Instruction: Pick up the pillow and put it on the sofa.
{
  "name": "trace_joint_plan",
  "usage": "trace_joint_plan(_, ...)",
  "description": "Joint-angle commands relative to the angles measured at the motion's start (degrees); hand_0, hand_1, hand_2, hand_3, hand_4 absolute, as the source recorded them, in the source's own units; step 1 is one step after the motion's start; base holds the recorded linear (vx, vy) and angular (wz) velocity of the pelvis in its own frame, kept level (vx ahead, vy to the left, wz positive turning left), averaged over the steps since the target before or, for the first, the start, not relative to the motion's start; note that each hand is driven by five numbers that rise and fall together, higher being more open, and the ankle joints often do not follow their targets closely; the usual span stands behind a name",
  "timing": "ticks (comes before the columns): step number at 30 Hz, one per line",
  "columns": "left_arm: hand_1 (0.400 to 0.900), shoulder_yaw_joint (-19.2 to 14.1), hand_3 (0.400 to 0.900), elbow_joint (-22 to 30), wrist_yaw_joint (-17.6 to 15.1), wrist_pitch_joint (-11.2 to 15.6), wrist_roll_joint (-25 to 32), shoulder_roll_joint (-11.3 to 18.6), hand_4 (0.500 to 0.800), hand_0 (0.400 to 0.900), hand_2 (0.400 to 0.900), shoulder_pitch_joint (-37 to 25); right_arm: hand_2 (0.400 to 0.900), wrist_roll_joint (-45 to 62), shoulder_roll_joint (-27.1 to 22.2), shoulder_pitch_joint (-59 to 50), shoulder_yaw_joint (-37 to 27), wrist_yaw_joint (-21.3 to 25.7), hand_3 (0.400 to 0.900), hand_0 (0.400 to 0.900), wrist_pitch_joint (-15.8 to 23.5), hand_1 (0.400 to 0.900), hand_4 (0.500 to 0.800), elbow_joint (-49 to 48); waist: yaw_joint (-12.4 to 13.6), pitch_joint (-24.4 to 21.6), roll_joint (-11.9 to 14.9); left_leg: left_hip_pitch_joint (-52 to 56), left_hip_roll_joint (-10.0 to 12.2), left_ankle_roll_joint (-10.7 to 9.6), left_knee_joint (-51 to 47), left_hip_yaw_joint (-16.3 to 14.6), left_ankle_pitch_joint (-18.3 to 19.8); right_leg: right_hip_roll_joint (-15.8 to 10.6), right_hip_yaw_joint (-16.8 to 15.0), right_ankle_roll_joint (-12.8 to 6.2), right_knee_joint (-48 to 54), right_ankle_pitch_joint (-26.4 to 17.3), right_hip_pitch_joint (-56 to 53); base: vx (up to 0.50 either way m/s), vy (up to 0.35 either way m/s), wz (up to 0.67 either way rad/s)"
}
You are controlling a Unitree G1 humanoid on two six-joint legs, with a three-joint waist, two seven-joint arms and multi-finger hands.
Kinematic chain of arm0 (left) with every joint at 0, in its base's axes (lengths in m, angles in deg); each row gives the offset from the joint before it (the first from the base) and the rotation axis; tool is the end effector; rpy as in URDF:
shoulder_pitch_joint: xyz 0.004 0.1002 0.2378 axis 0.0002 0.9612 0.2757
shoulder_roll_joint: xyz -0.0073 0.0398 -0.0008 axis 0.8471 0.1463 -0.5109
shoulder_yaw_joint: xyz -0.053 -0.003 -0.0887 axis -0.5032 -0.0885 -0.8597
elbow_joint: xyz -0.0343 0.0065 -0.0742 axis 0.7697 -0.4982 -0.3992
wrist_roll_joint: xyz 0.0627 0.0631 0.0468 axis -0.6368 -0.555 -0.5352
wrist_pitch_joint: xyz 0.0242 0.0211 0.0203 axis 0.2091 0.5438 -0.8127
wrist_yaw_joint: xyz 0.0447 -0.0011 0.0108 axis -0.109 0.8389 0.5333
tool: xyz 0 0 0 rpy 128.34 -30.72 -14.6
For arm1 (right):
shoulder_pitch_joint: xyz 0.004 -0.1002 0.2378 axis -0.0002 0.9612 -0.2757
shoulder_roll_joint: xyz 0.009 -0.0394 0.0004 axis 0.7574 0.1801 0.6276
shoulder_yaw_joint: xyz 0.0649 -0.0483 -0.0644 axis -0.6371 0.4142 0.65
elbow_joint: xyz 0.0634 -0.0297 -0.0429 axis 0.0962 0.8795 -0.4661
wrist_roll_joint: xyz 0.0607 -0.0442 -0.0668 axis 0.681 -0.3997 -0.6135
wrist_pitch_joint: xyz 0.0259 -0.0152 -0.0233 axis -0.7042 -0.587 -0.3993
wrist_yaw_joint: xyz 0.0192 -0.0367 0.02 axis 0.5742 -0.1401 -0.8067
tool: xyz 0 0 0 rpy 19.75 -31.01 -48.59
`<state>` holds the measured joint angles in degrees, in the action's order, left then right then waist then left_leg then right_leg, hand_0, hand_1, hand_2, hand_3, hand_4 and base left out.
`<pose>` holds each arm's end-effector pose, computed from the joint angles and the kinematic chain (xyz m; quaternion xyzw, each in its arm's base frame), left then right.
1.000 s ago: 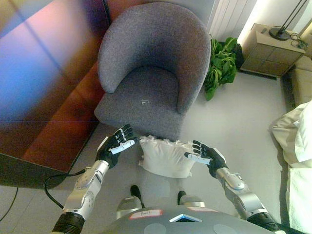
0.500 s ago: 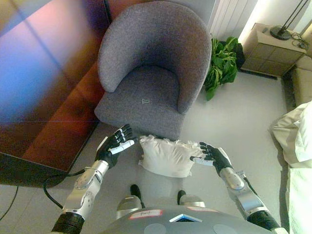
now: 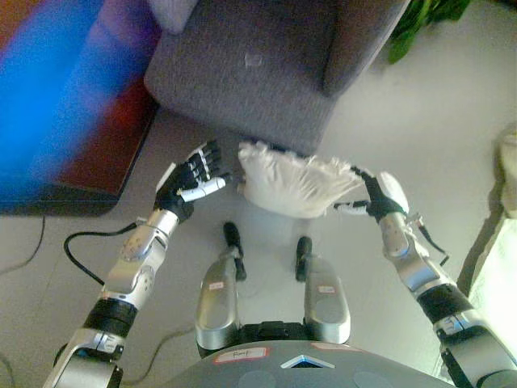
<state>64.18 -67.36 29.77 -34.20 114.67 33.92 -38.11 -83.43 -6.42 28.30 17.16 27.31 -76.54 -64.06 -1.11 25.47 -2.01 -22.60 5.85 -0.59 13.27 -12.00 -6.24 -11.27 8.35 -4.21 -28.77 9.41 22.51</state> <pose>0.2193 0.2243 0.0481 -0.0414 0.0137 -0.1251 0.9912 0.2309 -0.2382 0.0263 -0.4949 0.1002 -0.0114 0.8631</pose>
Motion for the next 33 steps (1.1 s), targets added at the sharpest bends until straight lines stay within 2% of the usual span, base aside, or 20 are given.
trace_joint_plan(1,0.9,1.0,0.9,6.6,-0.6,7.1,2.8,1.4,0.8,0.9,0.9,-1.3,0.9,-5.1,-3.9,-3.4,1.9,4.5,0.9,0.9,1.7,0.9,0.8,-2.6,0.2,-1.7,0.0,-4.2,-0.5,0.4,13.4,2.7,11.8,1.7,2.2,2.12,-3.7,-0.1,4.0,-0.12,-0.039,0.09)
trace_joint_plan(4,0.9,1.5,0.9,7.6,-1.0,7.8,3.5,2.6,0.8,0.9,0.9,-3.1,0.9,-7.5,-5.5,-6.8,2.4,6.1,0.9,0.9,0.9,0.9,0.8,-2.1,0.5,-0.2,-0.6,-8.9,-0.8,1.2,18.0,3.1,13.9,1.3,2.1,2.94,-9.7,2.2,8.6,-0.08,-0.049,0.12)
trace_joint_plan(5,0.9,1.6,0.9,7.9,-1.2,7.6,3.5,2.7,0.8,0.9,0.9,-3.7,0.9,-8.4,-5.9,-8.1,2.4,6.7,0.9,0.9,0.6,0.9,0.8,-1.8,0.4,0.4,-0.7,-9.9,-1.0,1.0,20.3,3.3,16.1,1.2,1.6,2.62,-12.5,4.2,9.7,-0.04,-0.057,0.16)
trace_joint_plan(9,0.9,2.8,0.9,9.0,-1.9,6.8,4.3,3.8,0.8,0.9,0.9,-6.1,0.9,-12.0,-7.7,-12.9,3.8,10.1,0.9,0.9,-2.8,0.9,0.8,0.2,0.6,1.7,-1.8,-15.0,-1.2,1.5,26.0,2.4,18.5,0.5,1.9,3.42,-20.3,6.8,15.0,-0.07,-0.045,0.17)
trace_joint_plan(14,0.9,3.6,0.9,10.5,-2.6,6.3,4.5,4.6,0.8,0.9,0.9,-6.7,0.9,-13.8,-9.0,-16.7,4.1,12.4,0.9,0.9,-6.4,0.9,0.8,3.2,1.0,3.0,-3.0,-19.6,-1.2,1.8,32.7,2.1,21.1,-0.2,1.7,4.1,-27.2,9.3,19.4,-0.03,-0.033,0.08)
trace_joint_plan(18,0.9,3.7,0.9,12.0,-3.2,6.1,4.9,5.3,0.8,0.9,0.9,-6.3,0.9,-15.5,-10.3,-18.7,4.3,17.4,0.9,0.9,-9.0,0.9,0.8,5.1,1.1,3.8,-4.0,-22.1,-1.0,1.9,37.2,1.8,22.6,-0.4,1.5,4.46,-31.3,10.7,21.9,0.0,-0.034,0.05)
trace_joint_plan(20,0.9,3.9,0.9,11.9,-3.0,6.2,5.0,5.4,0.8,0.9,0.9,-6.4,0.9,-14.7,-10.7,-20.3,4.1,18.3,0.9,0.9,-10.3,0.9,0.8,6.7,1.2,4.1,-4.5,-22.9,-1.0,1.9,39.2,1.7,23.5,-0.8,1.4,4.42,-33.4,11.5,22.9,0.01,-0.022,0.03)
trace_joint_plan(23,0.9,4.3,0.9,12.2,-2.6,6.2,5.2,5.2,0.8,0.9,0.9,-6.2,0.9,-12.6,-11.0,-21.3,4.2,15.4,0.9,0.9,-8.8,0.9,0.8,9.0,1.2,4.3,-5.3,-24.2,-1.2,1.9,41.2,1.7,24.0,-1.3,1.2,4.41,-35.4,12.1,24.3,0.0,0.0,0.0)
trace_joint_plan(28,0.9,4.2,0.9,13.9,-1.8,5.8,5.3,5.8,0.8,0.9,0.9,-5.3,0.9,-4.5,-12.2,-23.9,5.5,5.9,0.9,0.9,-6.6,0.9,0.8,9.1,1.7,4.3,-6.3,-25.8,-1.6,1.7,42.9,1.5,24.3,-1.7,1.2,4.61,-36.9,12.5,26.0,0.0,-0.007,0.04)
trace_joint_plan(33,0.9,4.6,0.9,14.3,-1.1,5.7,6.0,6.5,0.8,0.9,0.9,-6.4,0.9,0.6,-13.7,-29.6,8.3,2.3,0.9,0.9,-4.1,0.9,0.8,13.6,2.5,4.3,-6.8,-26.8,-1.6,1.6,45.3,1.4,25.0,-2.2,1.4,4.82,-39.0,13.2,27.2,0.0,-0.017,0.06)
